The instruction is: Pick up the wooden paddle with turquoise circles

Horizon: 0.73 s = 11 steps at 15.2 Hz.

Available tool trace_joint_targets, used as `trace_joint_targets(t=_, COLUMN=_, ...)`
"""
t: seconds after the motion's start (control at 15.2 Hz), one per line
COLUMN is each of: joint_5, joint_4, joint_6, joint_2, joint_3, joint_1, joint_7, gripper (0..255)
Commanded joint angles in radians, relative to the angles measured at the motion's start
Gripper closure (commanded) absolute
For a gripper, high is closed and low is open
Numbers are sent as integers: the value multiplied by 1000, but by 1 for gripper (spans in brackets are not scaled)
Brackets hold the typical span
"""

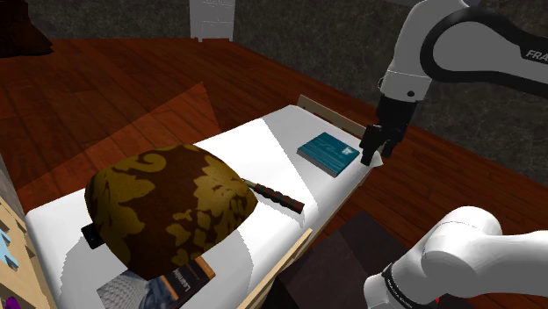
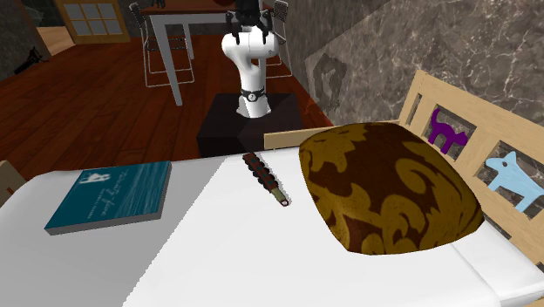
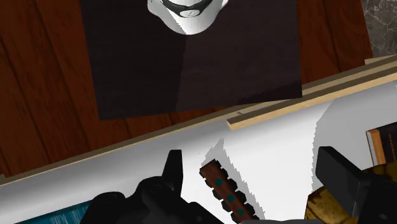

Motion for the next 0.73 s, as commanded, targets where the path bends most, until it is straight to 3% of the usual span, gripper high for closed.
trace_joint_targets(t=0.0, joint_5=0, joint_4=0, joint_6=0, joint_2=0, joint_3=0, joint_1=0, joint_7=0, gripper=0)
trace_joint_targets(t=0.66, joint_5=-37, joint_4=-155, joint_6=414, joint_2=211, joint_3=-32, joint_1=40, joint_7=-174, gripper=0)
